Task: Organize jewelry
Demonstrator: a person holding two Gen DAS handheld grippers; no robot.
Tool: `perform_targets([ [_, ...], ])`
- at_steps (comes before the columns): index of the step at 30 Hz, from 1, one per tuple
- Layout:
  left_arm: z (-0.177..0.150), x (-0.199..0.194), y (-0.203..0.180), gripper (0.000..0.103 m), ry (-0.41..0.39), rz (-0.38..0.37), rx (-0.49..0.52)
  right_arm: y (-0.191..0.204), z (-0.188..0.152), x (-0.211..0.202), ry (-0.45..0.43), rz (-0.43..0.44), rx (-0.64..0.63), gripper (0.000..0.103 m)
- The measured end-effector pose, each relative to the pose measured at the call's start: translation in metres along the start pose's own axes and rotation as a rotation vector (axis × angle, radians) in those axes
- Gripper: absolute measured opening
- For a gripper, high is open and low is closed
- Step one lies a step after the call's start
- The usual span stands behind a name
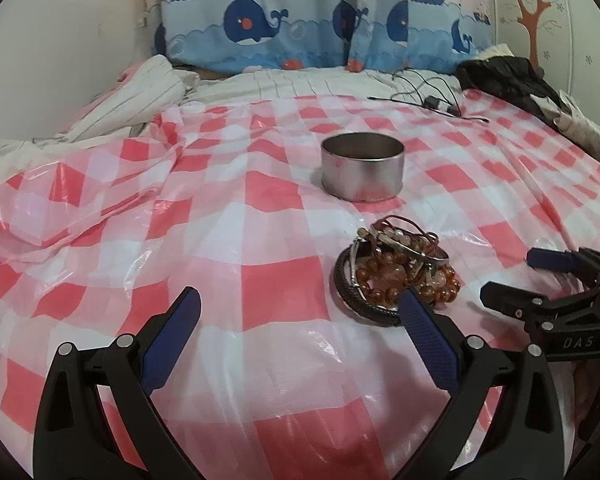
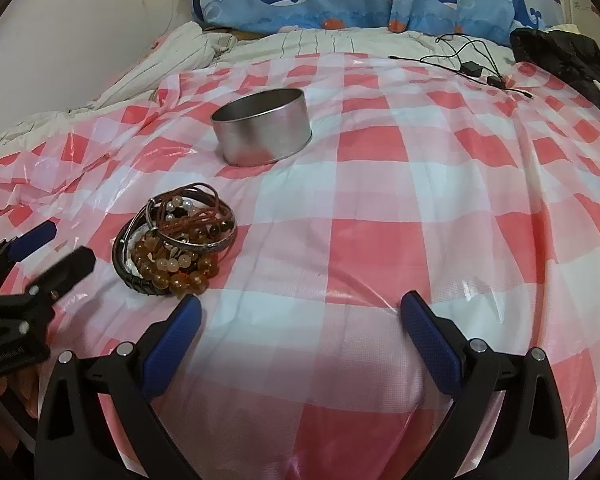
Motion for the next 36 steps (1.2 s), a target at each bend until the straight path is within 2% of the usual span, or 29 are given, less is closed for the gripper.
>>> perform_targets([
  [4, 0.007, -0.003, -0.002, 0.095, -0.023, -0.019, -0.002, 0.0, 0.0, -0.002, -0.005, -0.012, -0.002, 0.095],
  [7, 0.007, -0.002, 0.009, 0.095, -0.016, -0.011, -0.059, 0.004, 0.004, -0.013, -0.053, -0.02, -0.021, 0.095],
  [8, 0.006, -0.001, 0.017, 0.095, -0.015, -0.01, -0.102, 0.01, 0.007, -0.017, -0.071, -0.019, -0.05, 0.095],
  [11, 0.005, -0.002, 0.039, 0.095, -0.025, -0.007, -0.213, 0.041, 0.015, -0.025, -0.109, 0.054, -0.154, 0.095],
  [13, 0.004, -0.002, 0.053, 0.095, -0.027, -0.001, -0.281, 0.067, 0.02, -0.024, -0.119, 0.076, -0.263, 0.095],
  [15, 0.001, 0.0, 0.061, 0.095, -0.018, -0.001, -0.323, 0.085, 0.025, -0.017, -0.11, 0.094, -0.335, 0.08],
  [16, 0.001, 0.002, 0.062, 0.095, -0.014, -0.002, -0.333, 0.089, 0.028, -0.011, -0.09, 0.102, -0.351, 0.064],
  [17, 0.0, 0.003, 0.064, 0.095, -0.009, -0.002, -0.342, 0.092, 0.03, -0.005, -0.072, 0.109, -0.361, 0.053],
  [20, 0.0, 0.008, 0.065, 0.095, 0.003, -0.004, -0.354, 0.096, 0.038, 0.008, -0.046, 0.117, -0.388, 0.033],
  [22, -0.001, 0.011, 0.065, 0.095, 0.014, -0.006, -0.359, 0.099, 0.041, 0.015, -0.03, 0.122, -0.419, 0.03],
  [25, -0.002, 0.015, 0.064, 0.095, 0.03, -0.011, -0.365, 0.106, 0.041, 0.025, 0.004, 0.149, -0.449, 0.012],
  [28, -0.002, 0.018, 0.063, 0.095, 0.04, -0.014, -0.364, 0.103, 0.045, 0.022, -0.004, 0.198, -0.406, 0.007],
  [32, 0.0, 0.018, 0.056, 0.095, 0.038, -0.015, -0.332, 0.076, 0.06, 0.002, -0.047, 0.329, -0.197, 0.007],
  [36, 0.009, 0.015, 0.028, 0.095, 0.02, -0.053, -0.2, 0.038, 0.067, -0.022, -0.087, 0.423, -0.006, 0.005],
])
Point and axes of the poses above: each gripper's, at about its wrist camera, not at the fingertips, and x roughly the way its jaws point, y to its left, z to its top, the point moved 8 cm from there along x, roughly the way its jaws point, and after that the axes turned 2 degrees about y, right-handed, at the moved point
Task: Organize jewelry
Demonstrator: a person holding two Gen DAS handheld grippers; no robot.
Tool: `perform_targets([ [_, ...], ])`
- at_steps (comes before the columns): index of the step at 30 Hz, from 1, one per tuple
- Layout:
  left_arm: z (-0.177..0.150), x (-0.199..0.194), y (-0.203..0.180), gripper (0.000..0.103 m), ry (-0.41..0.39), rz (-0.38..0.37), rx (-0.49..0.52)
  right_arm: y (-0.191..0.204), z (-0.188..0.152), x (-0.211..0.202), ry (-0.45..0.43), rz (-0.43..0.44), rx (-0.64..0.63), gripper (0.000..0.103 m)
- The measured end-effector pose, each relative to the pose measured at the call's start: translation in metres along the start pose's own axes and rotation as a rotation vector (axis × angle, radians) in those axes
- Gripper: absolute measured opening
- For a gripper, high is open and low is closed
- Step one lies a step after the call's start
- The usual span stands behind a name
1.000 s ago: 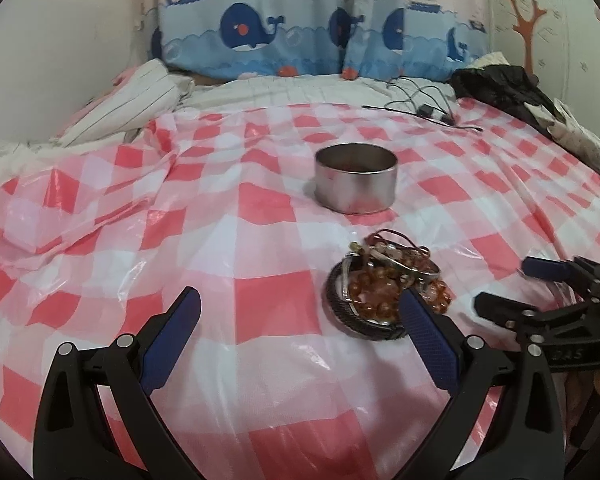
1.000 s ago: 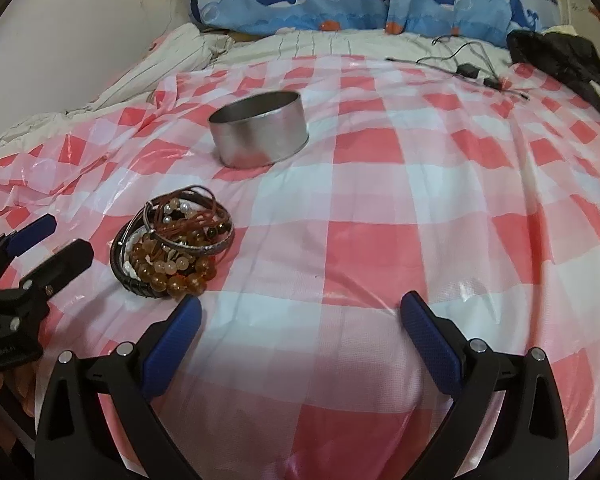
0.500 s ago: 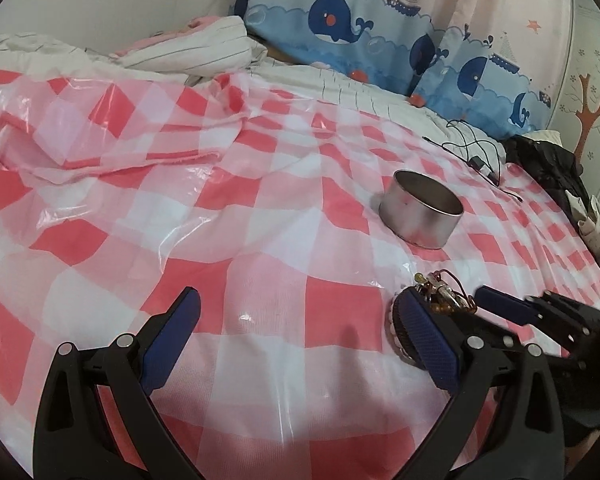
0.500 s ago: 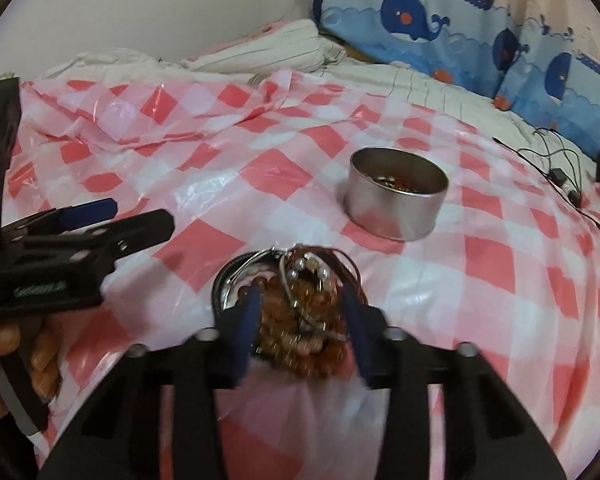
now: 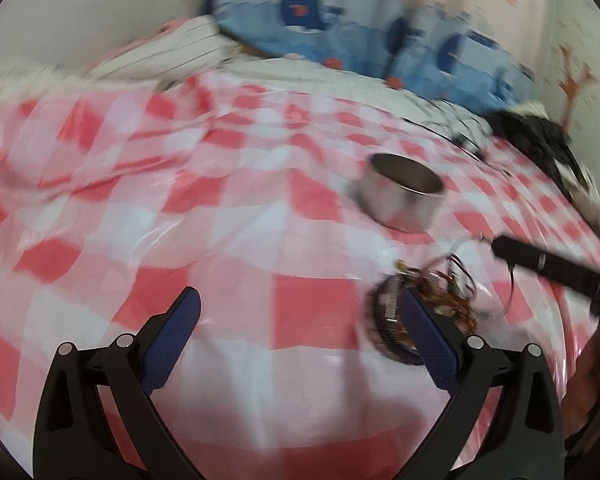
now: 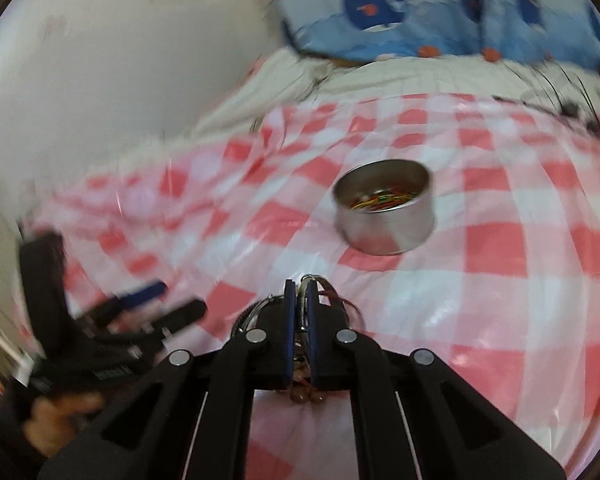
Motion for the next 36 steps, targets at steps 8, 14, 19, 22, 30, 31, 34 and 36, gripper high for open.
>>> perform_targets([
  [8, 0.02, 0.005, -0.077, 0.095, -0.017, -0.123, 0.345, -0.031, 0.006, -0.024, -0.061, 0.06, 0.176, 0.005],
  [14, 0.032, 0.039, -0.1, 0.095, 0.087, -0.214, 0.492, -0.037, 0.004, -0.026, -0.054, 0.069, 0.203, 0.005],
  [19, 0.029, 0.058, -0.099, 0.071, 0.167, -0.334, 0.436, -0.044, -0.008, -0.013, 0.026, -0.01, 0.188, 0.005],
  [22, 0.021, 0.064, -0.102, 0.026, 0.22, -0.368, 0.436, -0.046, -0.016, -0.005, 0.091, -0.147, 0.103, 0.013],
  [30, 0.032, 0.039, -0.103, 0.003, 0.226, -0.506, 0.359, -0.05, -0.043, 0.03, 0.221, -0.394, -0.117, 0.027],
  [31, 0.038, 0.033, -0.1, 0.003, 0.211, -0.529, 0.329, -0.05, -0.043, 0.029, 0.222, -0.4, -0.118, 0.011],
  [34, 0.051, 0.022, -0.091, 0.003, 0.18, -0.583, 0.254, -0.058, -0.041, 0.022, 0.191, -0.328, -0.03, 0.006],
  [36, 0.057, 0.017, -0.086, 0.003, 0.164, -0.607, 0.215, -0.062, -0.036, 0.015, 0.153, -0.238, 0.067, 0.006],
])
Point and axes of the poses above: each gripper's, at about its wrist camera, not at the fingertips, and x roughly the way its jaws point, y to its left, z to its top, the point moved 8 cm from there along x, roughly the way its jaws point, and after that the axes turned 2 degrees about y, right-handed, at the moved point
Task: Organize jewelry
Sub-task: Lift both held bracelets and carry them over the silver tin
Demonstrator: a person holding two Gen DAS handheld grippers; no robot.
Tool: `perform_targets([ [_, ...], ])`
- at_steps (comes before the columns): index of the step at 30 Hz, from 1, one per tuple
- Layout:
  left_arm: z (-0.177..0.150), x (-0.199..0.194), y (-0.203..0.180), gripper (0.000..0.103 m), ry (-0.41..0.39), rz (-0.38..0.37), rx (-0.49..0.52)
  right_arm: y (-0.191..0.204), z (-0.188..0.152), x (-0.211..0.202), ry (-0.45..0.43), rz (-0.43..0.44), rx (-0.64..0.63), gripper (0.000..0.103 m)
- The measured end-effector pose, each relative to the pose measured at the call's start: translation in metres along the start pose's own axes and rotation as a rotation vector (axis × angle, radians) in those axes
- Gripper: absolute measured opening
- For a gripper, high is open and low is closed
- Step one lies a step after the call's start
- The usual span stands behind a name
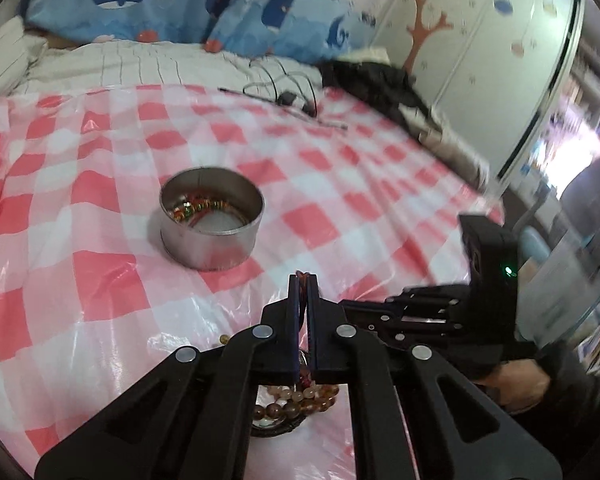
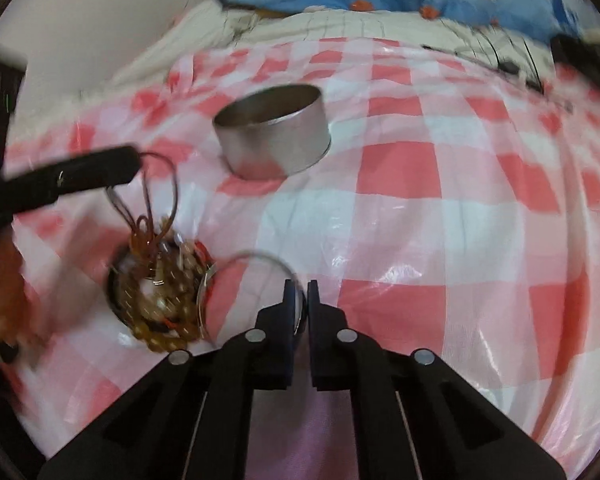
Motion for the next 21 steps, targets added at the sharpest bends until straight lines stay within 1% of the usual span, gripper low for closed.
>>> perform_targets([
  [2, 0.004, -0.007, 0.001, 0.003, -0.022, 0.005, -0.007, -0.001, 0.005, -0.006, -0.021, 0.083, 0.067, 0.006],
  [3, 0.006, -0.008, 0.002, 0.003, -0.028, 0.016, -0.004, -0.003, 0.007, -0.009, -0.035, 0.124, 0.103, 0.006],
  [4, 0.008, -0.008, 0.002, 0.003, -0.032, 0.027, -0.002, -0.002, 0.009, -0.011, -0.041, 0.143, 0.118, 0.006],
  [5, 0.008, -0.009, 0.003, 0.003, -0.034, 0.048, 0.005, -0.004, 0.01, -0.012, -0.049, 0.189, 0.151, 0.006],
  [9, 0.008, -0.006, 0.007, 0.003, -0.028, 0.117, 0.029, -0.005, 0.015, -0.016, -0.069, 0.274, 0.217, 0.006],
  [11, 0.008, -0.005, 0.009, 0.003, -0.026, 0.161, 0.049, -0.005, 0.017, -0.018, -0.081, 0.3, 0.239, 0.006],
  [14, 0.009, -0.003, 0.01, 0.003, -0.025, 0.206, 0.073, -0.005, 0.019, -0.022, -0.098, 0.345, 0.268, 0.006],
  [21, 0.009, -0.004, 0.012, 0.003, -0.027, 0.256, 0.096, -0.001, 0.022, -0.028, -0.125, 0.398, 0.273, 0.006],
])
Point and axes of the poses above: each gripper's, at about its wrist camera, not at the fingertips, and x roughly the way its jaws point, y to its left, z to its top, the point moved 8 cm from there along x, roughly the way its jaws point, and after that the axes turned 2 degrees about y, right-handed, at the moved point
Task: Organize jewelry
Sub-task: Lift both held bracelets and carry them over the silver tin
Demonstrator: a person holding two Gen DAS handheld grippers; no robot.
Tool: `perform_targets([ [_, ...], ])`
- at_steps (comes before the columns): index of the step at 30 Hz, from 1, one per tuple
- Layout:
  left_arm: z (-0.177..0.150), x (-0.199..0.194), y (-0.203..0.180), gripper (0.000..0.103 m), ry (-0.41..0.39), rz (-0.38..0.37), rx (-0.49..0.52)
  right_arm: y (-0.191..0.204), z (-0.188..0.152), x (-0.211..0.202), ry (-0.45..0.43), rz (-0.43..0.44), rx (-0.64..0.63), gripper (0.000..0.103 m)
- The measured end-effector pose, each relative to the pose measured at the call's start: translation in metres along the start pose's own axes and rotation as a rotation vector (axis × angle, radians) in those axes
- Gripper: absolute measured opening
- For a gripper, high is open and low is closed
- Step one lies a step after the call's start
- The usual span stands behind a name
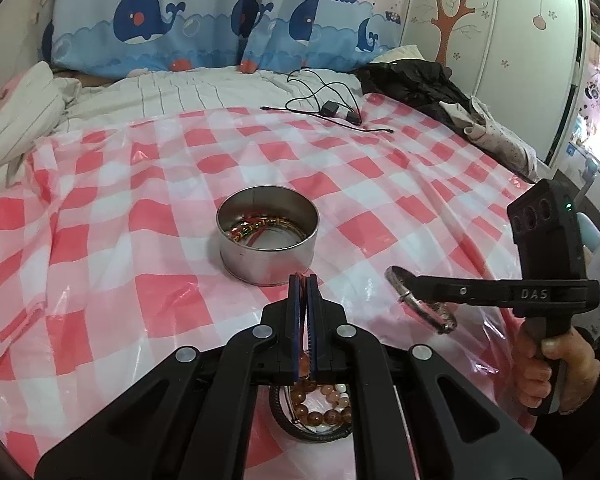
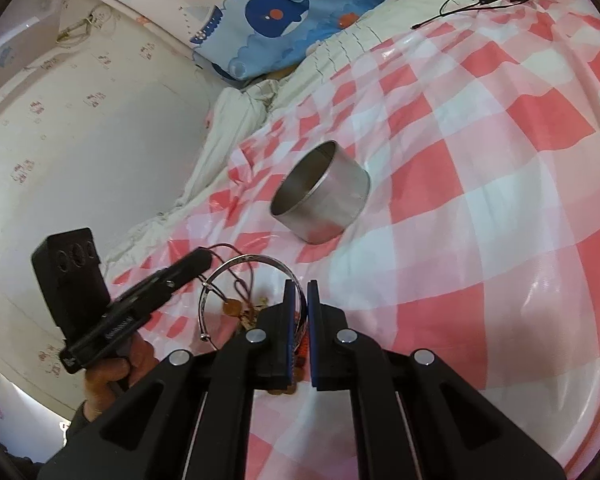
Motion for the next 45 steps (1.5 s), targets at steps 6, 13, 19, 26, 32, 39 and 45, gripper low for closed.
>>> perform_targets([
  [6, 0.001, -0.003, -0.001, 0.003, -0.01, 0.019, 0.015, 0.0, 0.0, 0.0, -0.003, 0.006, -0.002, 0.006],
  [13, 0.002, -0.005, -0.002, 0.003, -0.018, 0.03, 0.024, 0.001, -0.001, 0.001, -0.003, 0.013, -0.006, 0.006],
  [19, 0.004, -0.006, -0.001, 0.003, -0.02, 0.038, 0.028, 0.001, -0.001, 0.002, -0.01, 0.016, -0.007, 0.006],
  [26, 0.005, -0.006, -0.002, 0.003, -0.022, 0.024, 0.02, 0.003, 0.002, 0.001, -0.02, 0.016, -0.009, 0.006],
  [32, 0.016, -0.015, 0.0, 0.003, -0.051, -0.005, 0.002, 0.014, 0.015, -0.001, -0.055, 0.02, -0.041, 0.006],
  [39, 0.021, -0.018, -0.007, 0.003, -0.065, -0.004, 0.01, 0.02, 0.024, -0.007, -0.081, -0.003, -0.069, 0.006],
  [45, 0.022, -0.017, -0.011, 0.003, -0.059, 0.009, 0.03, 0.019, 0.022, -0.006, -0.078, -0.016, -0.074, 0.006],
])
Point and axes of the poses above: each gripper's, at about its wrist camera, not at the fingertips, and x roughly the way its jaws point, y to its left, z to its top, the point moved 8 cm from there along x, roughly the way its jaws point, and after that the axes turned 2 degrees about y, right-handed, at the moved point
